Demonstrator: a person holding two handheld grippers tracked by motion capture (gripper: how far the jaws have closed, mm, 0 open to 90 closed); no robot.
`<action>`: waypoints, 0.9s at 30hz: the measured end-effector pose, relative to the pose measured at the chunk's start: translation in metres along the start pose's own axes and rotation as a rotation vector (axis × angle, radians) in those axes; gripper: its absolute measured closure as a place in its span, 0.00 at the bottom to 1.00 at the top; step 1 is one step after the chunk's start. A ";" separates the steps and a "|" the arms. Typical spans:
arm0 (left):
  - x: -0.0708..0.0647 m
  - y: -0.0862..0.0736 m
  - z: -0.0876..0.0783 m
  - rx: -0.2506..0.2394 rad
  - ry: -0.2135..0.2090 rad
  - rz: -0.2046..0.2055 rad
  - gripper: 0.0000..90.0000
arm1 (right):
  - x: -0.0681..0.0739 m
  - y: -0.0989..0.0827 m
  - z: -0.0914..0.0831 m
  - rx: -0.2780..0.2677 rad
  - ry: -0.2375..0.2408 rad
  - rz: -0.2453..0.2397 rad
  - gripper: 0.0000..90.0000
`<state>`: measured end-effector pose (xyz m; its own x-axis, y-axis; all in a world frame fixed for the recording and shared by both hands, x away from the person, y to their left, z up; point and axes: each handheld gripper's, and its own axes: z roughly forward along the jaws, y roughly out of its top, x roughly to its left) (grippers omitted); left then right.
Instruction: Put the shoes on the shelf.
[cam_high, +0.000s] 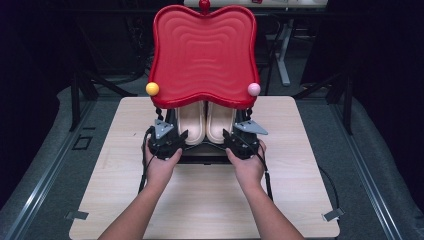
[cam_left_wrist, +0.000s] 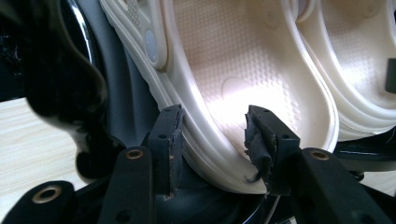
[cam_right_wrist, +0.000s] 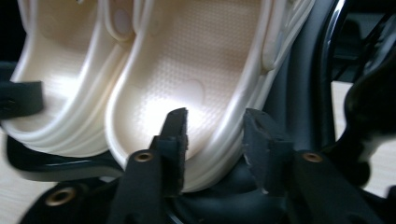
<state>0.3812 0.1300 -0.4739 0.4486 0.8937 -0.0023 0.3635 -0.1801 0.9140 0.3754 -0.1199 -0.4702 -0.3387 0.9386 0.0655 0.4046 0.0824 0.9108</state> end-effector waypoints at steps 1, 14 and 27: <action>0.000 0.000 0.000 0.003 -0.001 0.002 0.63 | -0.001 0.000 0.001 -0.001 0.006 -0.007 0.69; 0.002 0.000 0.000 0.005 -0.013 0.023 0.64 | -0.002 0.006 0.001 0.044 0.016 -0.061 0.71; 0.001 0.000 -0.001 0.001 -0.012 0.015 0.63 | -0.003 0.004 0.000 0.029 0.017 -0.047 0.69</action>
<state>0.3808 0.1315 -0.4734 0.4640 0.8858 0.0066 0.3573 -0.1940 0.9136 0.3779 -0.1225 -0.4664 -0.3725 0.9276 0.0297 0.4121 0.1366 0.9008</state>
